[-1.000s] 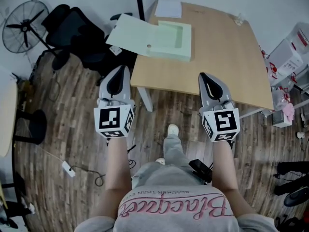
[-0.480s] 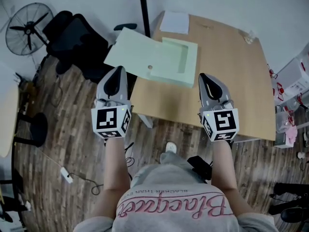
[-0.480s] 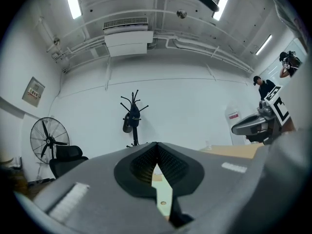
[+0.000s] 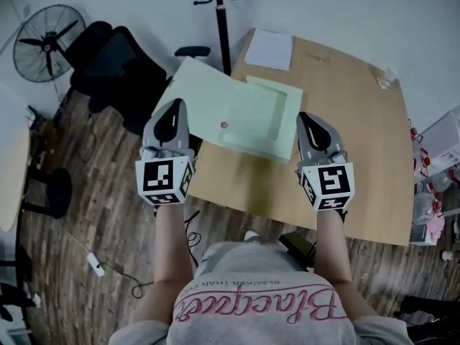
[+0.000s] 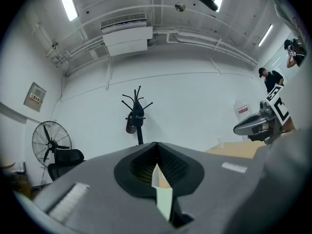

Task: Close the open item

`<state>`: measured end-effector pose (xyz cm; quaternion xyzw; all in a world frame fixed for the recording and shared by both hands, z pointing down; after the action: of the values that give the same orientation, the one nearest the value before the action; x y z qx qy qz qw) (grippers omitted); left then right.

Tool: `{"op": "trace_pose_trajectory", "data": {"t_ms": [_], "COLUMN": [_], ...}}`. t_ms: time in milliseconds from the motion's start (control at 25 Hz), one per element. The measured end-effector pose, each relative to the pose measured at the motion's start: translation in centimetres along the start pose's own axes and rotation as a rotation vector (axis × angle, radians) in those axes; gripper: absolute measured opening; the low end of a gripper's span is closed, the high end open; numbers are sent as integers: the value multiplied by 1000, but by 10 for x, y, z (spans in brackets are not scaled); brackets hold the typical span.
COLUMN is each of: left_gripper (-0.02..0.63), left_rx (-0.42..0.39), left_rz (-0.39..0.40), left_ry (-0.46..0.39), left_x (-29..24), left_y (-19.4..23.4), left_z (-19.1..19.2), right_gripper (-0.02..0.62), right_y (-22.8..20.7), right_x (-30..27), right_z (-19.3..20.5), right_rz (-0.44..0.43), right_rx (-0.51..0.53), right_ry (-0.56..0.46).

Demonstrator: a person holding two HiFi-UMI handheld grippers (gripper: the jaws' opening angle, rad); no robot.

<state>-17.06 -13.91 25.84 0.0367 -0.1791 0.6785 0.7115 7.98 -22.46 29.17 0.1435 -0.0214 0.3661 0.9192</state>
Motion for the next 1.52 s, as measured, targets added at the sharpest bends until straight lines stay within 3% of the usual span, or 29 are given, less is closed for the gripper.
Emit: {"op": "trace_pose_trajectory", "data": {"t_ms": [360,680,1080,1440,1520], "left_gripper": [2,11,131,162,196], "left_rx": [5,63,141,233,265], "left_rz": [-49,-65,-30,-24,-18], "left_ry": [38,101,260,384,417], "left_x": [-24,-37,-35,-23,-19], "left_y": [33,79,128,158,162], "left_z": [30,72,142,211,225], "right_gripper": [3,3,3,3,3], "right_y": [-6,7,57,81,84], "right_x": [-26,-52,-80,-95,-99], "right_z": [31,57,100,135,140], "right_rz": [-8,7,-7,6,17], "right_rx": [10,5,-48,-91,-94], "right_ry": [72,170,325,430,445]}}
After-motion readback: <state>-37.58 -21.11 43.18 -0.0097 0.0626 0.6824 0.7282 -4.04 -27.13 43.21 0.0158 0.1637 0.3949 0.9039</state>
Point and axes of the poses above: the fingertips, and each gripper's own axes: x backward along the fingers, y to its left, z out of its underside, the point moved 3 cm from there along x, backward along the fingers, and after that the axes turned 8 degrees about -y, right-handed, at the moved point
